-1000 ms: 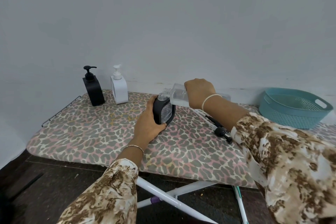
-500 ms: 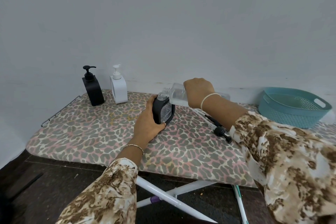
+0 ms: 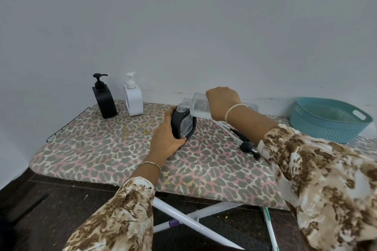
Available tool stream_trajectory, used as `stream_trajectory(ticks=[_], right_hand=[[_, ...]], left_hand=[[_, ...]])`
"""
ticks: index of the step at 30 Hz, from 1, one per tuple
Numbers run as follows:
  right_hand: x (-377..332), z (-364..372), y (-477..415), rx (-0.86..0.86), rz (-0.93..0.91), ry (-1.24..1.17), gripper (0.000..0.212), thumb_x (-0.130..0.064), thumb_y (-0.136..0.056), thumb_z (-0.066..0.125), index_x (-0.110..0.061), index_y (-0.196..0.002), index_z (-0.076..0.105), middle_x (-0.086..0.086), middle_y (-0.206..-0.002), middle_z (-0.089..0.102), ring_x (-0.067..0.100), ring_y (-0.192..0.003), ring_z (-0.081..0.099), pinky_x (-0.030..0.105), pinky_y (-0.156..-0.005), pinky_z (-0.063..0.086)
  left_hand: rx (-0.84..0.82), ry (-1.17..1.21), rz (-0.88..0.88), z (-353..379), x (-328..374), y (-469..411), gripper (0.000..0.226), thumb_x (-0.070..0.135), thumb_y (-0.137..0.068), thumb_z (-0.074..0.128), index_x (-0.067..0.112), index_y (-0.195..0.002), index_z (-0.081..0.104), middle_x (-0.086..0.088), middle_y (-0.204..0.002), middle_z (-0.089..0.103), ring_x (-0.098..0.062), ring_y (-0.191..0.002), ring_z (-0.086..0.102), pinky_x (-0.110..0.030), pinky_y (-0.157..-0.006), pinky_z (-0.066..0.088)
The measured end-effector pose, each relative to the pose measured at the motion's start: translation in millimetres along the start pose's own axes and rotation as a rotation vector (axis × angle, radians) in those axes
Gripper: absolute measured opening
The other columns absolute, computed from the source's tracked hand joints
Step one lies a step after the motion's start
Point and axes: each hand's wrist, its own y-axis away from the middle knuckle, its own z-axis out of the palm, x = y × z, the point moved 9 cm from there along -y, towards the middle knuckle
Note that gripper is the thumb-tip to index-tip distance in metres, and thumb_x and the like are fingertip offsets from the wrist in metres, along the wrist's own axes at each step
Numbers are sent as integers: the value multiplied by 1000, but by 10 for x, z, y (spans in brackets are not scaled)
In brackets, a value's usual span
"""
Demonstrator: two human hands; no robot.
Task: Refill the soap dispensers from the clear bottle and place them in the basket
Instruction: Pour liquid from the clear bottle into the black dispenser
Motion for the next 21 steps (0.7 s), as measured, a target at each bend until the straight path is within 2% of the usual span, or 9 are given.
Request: stream_trajectory(ticks=[15, 21], right_hand=[[-9, 2, -9, 8, -4, 21, 22, 2, -81, 53, -9, -99, 59, 0, -67, 42, 23, -73, 50, 29, -60, 40], [-9, 7, -12, 3, -3, 24, 19, 2, -81, 54, -11, -94, 56, 0, -67, 41, 23, -73, 50, 28, -60, 39]], left_hand=[[0, -1, -4, 2, -7, -1, 107, 17, -67, 84, 40, -145, 16, -3, -127, 60, -26, -102, 64, -38, -81, 56], [0, -6, -7, 8, -13, -6, 107, 18, -66, 84, 40, -145, 15, -3, -125, 61, -26, -100, 65, -39, -80, 57]])
